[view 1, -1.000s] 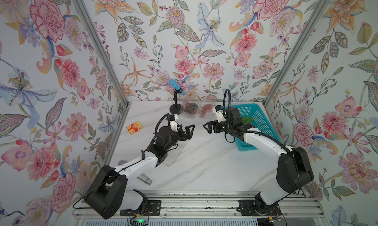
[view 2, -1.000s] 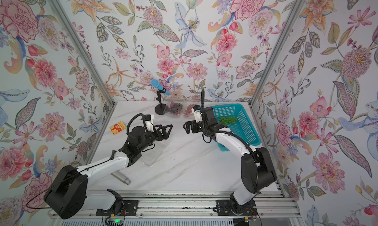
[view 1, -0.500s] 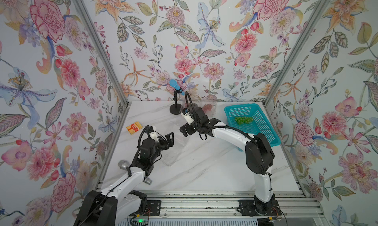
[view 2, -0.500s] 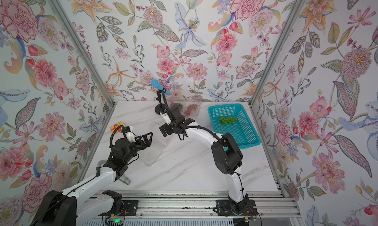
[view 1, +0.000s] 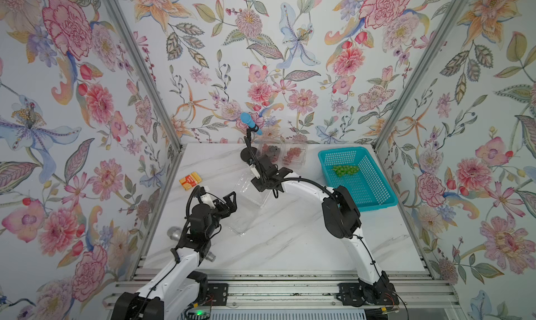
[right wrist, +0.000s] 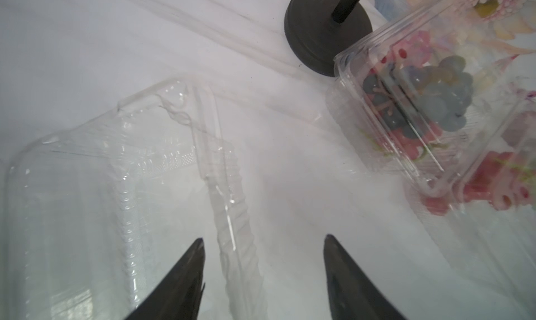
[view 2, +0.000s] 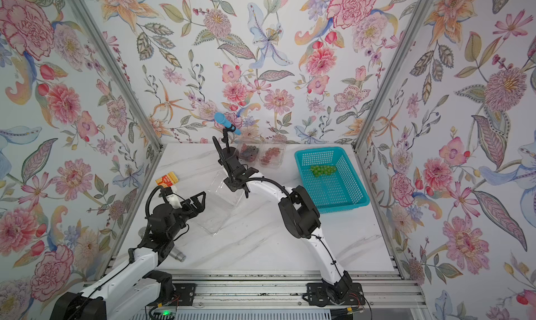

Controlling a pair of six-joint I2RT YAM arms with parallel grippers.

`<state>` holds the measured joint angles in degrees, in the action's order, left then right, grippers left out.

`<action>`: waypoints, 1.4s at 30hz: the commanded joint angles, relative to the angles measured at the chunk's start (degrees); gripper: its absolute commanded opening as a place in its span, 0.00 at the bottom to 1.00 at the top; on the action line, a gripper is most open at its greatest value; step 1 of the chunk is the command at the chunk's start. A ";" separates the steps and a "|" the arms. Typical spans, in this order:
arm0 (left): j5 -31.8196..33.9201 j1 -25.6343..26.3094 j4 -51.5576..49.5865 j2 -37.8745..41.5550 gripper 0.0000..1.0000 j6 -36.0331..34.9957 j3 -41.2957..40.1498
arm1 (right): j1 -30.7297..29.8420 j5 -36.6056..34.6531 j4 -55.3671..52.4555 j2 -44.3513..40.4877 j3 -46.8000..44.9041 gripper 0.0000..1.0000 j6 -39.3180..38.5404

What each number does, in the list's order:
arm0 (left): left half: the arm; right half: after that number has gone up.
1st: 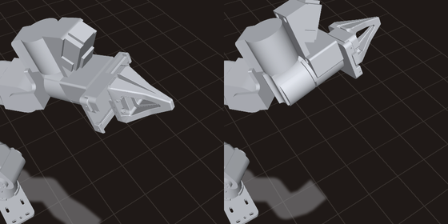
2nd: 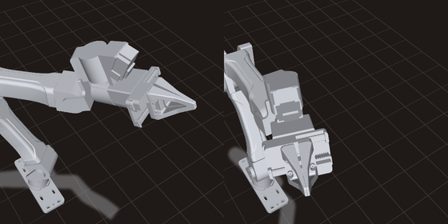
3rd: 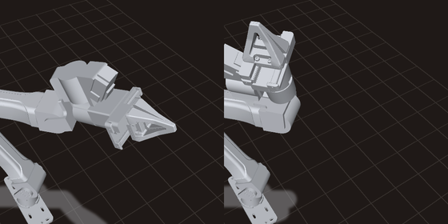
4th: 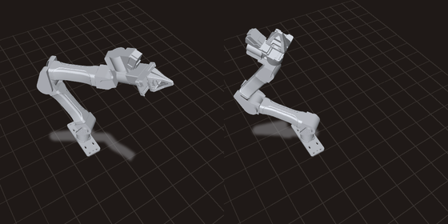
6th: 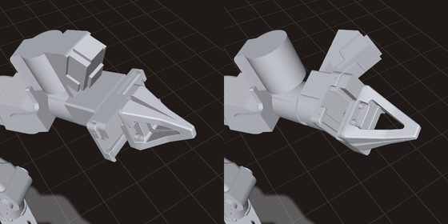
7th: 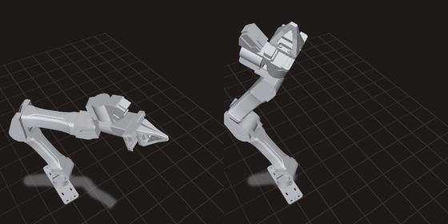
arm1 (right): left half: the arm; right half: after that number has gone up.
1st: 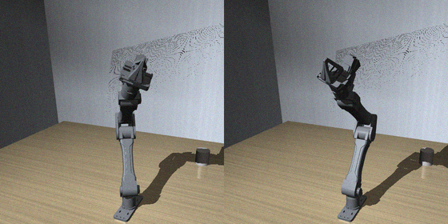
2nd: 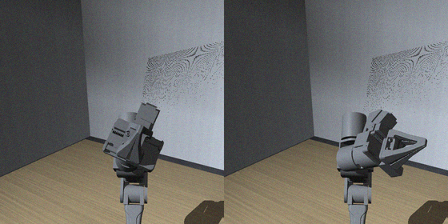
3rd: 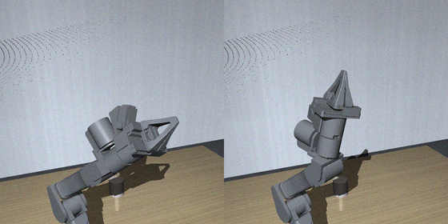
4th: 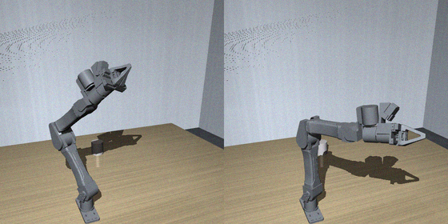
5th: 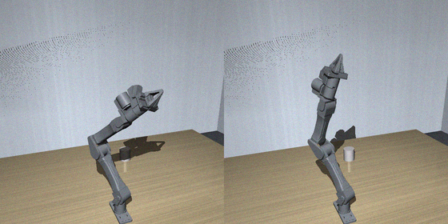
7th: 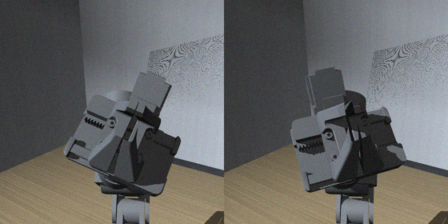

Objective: Pack grapes into containers
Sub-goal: Move the packing box to the center of the board.

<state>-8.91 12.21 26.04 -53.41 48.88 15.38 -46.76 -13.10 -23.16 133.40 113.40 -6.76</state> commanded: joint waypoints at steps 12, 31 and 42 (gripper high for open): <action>-3.52 -0.50 3.77 -4.57 1.00 1.87 0.17 | 5.27 -1.91 -1.80 -10.52 -14.44 0.32 25.47; -7.42 1.14 8.10 -13.43 1.00 2.06 3.85 | 11.16 0.83 -2.00 -28.11 -26.37 1.00 13.30; -6.65 6.63 10.02 -18.46 1.00 3.49 6.38 | 9.97 -3.39 -2.02 -14.14 -7.88 1.00 -10.74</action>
<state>-15.29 17.91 33.95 -70.98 51.03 20.27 -35.33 -13.69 -23.27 114.50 102.50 -8.14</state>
